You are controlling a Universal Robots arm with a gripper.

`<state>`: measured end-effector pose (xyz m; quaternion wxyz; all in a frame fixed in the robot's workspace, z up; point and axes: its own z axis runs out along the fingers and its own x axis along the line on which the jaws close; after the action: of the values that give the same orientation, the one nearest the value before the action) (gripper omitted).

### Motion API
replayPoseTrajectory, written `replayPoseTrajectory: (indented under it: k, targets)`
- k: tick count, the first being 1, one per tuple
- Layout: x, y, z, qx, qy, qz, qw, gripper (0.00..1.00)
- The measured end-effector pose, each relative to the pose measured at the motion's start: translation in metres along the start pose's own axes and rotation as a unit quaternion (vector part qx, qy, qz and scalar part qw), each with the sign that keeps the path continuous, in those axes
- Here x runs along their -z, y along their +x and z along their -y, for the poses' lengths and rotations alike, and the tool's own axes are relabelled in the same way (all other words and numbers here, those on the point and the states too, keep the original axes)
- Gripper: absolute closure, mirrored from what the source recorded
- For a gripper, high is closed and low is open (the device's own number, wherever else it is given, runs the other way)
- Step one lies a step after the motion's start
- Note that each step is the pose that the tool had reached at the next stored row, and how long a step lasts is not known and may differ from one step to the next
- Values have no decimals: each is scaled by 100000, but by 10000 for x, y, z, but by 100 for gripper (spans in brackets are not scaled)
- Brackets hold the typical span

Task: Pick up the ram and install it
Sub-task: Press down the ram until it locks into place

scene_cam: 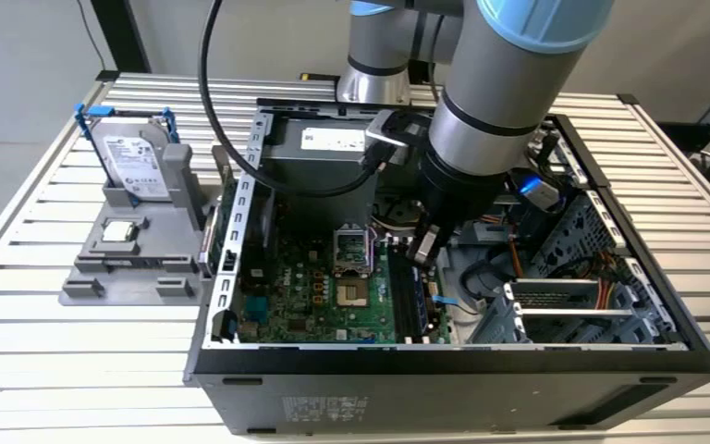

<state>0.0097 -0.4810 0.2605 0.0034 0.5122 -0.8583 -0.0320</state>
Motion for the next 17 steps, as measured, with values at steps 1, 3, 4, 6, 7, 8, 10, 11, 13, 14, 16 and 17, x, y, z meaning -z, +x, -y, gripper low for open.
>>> replayPoseTrajectory:
  k: [1,3,4,6,7,8,10,11,13,14,16,17]
  targets:
    - [0,-2,-1,154,-180,-163,100000,100]
    - [-1,-4,-3,655,-407,-401,99996,100]
    - [-1,-6,-3,802,-645,-672,99992,100]
    - [-2,-8,-5,989,-1113,-1192,99982,100]
    - [-1,-8,-6,1298,-1160,-1270,99977,100]
    - [-1,-8,-6,1826,-1171,-1311,99968,100]
    - [-1,-9,-5,3094,-1189,-1399,99935,100]
    - [-1,-9,-5,3805,-1199,-1450,99910,100]
    - [-1,-9,-5,5097,-1198,-1529,99851,100]
    - [0,-13,-5,5299,-1194,-1557,99840,100]
    - [-2,-18,-7,5659,-1225,-1605,99819,100]
    - [-2,-18,-7,5872,-1283,-1656,99805,100]
